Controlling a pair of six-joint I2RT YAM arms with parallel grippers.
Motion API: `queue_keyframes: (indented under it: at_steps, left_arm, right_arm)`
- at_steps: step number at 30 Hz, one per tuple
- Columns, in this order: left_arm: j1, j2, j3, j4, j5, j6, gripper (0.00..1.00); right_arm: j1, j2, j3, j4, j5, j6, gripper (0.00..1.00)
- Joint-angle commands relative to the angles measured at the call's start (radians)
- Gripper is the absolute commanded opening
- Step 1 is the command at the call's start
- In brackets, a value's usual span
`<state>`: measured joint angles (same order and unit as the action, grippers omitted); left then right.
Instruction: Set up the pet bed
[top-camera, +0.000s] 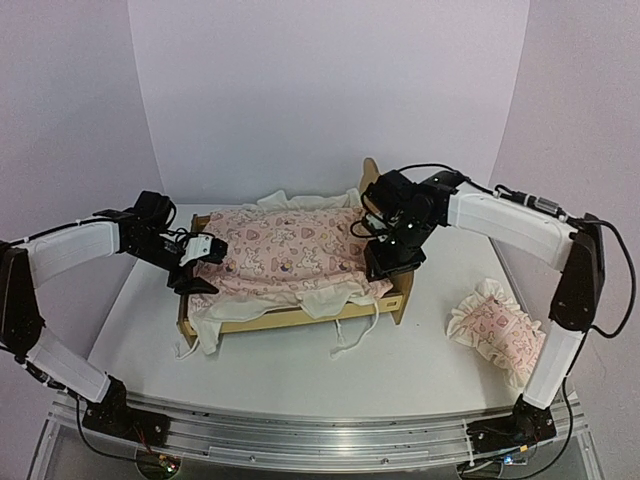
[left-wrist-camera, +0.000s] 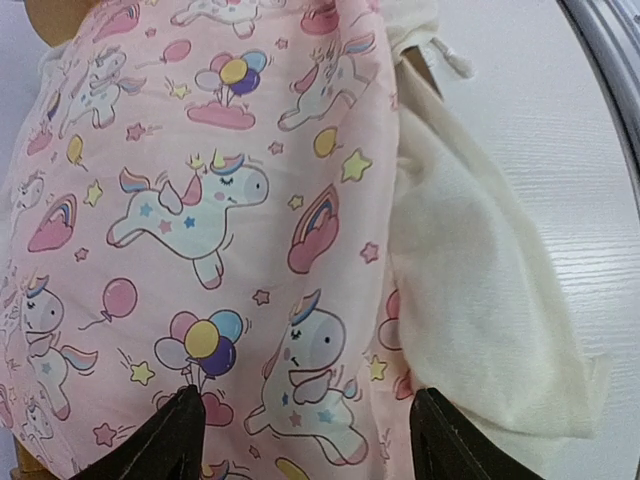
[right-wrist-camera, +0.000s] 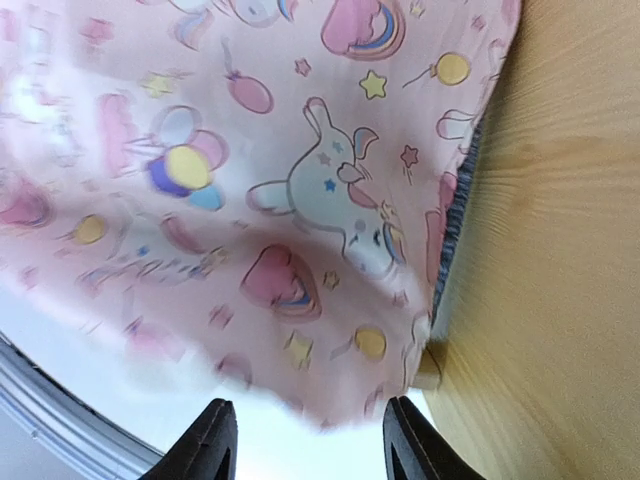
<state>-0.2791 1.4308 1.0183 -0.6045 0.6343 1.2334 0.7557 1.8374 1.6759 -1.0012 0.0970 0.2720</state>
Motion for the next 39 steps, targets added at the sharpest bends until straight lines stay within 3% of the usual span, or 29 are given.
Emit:
queue_keyframes:
  at_steps: [1, 6, 10, 15, 19, 27, 30, 33, 36, 39]
  left_arm:
    - [0.006, -0.116, 0.001, -0.092, 0.110, -0.044, 0.72]
    - [-0.008, -0.210, -0.047, -0.125, 0.159, -0.107, 0.71]
    - [-0.058, -0.251, -0.123, -0.081, 0.141, -0.154, 0.70]
    - [-0.179, -0.227, -0.189, 0.080, 0.037, -0.213, 0.70]
    - [-0.205, -0.164, -0.179, 0.165, 0.005, -0.235, 0.69]
    - [-0.234, -0.110, -0.210, 0.179, -0.021, -0.209, 0.61]
    - [-0.248, -0.107, -0.225, 0.180, -0.032, -0.195, 0.50]
    - [-0.249, -0.112, -0.224, 0.175, -0.046, -0.188, 0.27]
    - [-0.249, -0.117, -0.212, 0.159, -0.069, -0.186, 0.05]
    - [-0.247, -0.127, -0.195, 0.136, -0.094, -0.194, 0.00]
  right_arm:
    - [0.072, -0.112, 0.004, -0.010, 0.036, 0.062, 0.52]
    - [0.197, -0.102, -0.010, 0.022, 0.155, 0.148, 0.50]
    - [0.266, -0.076, -0.085, 0.164, 0.155, 0.238, 0.48]
    - [0.278, -0.015, -0.144, 0.324, 0.172, 0.359, 0.50]
    - [0.278, 0.024, -0.149, 0.364, 0.223, 0.392, 0.51]
    - [0.265, 0.067, -0.184, 0.422, 0.286, 0.416, 0.49]
    - [0.253, 0.067, -0.211, 0.430, 0.285, 0.434, 0.32]
    - [0.241, 0.051, -0.231, 0.436, 0.272, 0.435, 0.14]
    - [0.234, 0.023, -0.250, 0.436, 0.265, 0.421, 0.05]
    - [0.223, -0.013, -0.271, 0.435, 0.252, 0.404, 0.00]
